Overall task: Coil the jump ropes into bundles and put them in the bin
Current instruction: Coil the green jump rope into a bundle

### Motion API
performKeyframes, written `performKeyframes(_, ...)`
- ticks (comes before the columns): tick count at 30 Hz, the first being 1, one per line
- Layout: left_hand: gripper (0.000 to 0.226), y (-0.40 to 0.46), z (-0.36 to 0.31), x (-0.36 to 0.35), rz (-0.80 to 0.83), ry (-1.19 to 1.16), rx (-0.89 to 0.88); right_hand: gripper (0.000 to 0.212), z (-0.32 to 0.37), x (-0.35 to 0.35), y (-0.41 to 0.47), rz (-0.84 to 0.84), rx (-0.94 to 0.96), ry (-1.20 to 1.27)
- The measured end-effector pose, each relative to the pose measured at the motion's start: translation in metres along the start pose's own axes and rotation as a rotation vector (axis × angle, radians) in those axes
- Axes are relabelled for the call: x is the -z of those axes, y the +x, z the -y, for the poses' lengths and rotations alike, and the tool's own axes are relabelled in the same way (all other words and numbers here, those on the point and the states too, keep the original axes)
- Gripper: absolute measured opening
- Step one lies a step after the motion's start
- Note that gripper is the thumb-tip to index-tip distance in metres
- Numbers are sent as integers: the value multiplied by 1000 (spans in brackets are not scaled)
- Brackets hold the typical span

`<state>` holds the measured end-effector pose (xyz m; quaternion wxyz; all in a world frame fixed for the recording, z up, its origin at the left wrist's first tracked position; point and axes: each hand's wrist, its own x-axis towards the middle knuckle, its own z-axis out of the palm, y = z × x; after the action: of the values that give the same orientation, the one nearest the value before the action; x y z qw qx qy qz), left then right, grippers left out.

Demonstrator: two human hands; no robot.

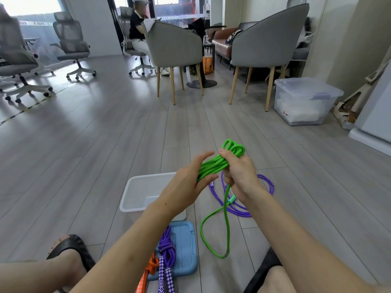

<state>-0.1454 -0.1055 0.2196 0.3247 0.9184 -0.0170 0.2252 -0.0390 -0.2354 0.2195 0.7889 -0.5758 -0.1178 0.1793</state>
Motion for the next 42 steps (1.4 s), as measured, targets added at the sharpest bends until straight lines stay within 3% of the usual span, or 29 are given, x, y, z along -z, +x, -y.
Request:
performKeyframes(5,42,3,0,-1,-31,72,-6,34,5,-1,-2,3,15,13)
performKeyframes(9,45,11,2,3,-21,197,-46,33,7,-2,-2,-64,48,-67)
performKeyframes(13,33,21,-1,9,158,271,78,31,4,-2,0,-75,40,-78)
performKeyframes(17,25,23,4,16,331,171,212,32,-7,-2,0,-51,55,-174)
performKeyframes(19,27,21,6,19,323,67,240,33,-7,-1,0,20,64,-182)
performKeyframes(21,27,20,9,23,266,-137,317,32,-3,4,1,196,70,-117)
performKeyframes(23,27,21,12,30,215,-306,383,18,1,13,1,394,54,-111)
performKeyframes(25,31,20,13,38,195,-388,406,32,-3,26,4,529,-16,-176)
performKeyframes(29,35,19,9,46,209,-481,400,32,-17,50,12,630,-113,-279)
performKeyframes(32,28,16,3,46,330,-510,365,28,-19,62,19,703,-208,-304)
performKeyframes(35,20,11,-4,42,591,-429,341,15,-14,78,30,723,-254,-471)
performKeyframes(38,22,4,-9,31,875,-167,277,18,-4,91,33,745,-222,-809)
performKeyframes(40,27,-2,-8,15,960,15,208,40,-1,89,34,719,-193,-958)
performKeyframes(42,25,-8,0,-6,946,245,133,33,-1,77,30,654,-112,-1067)
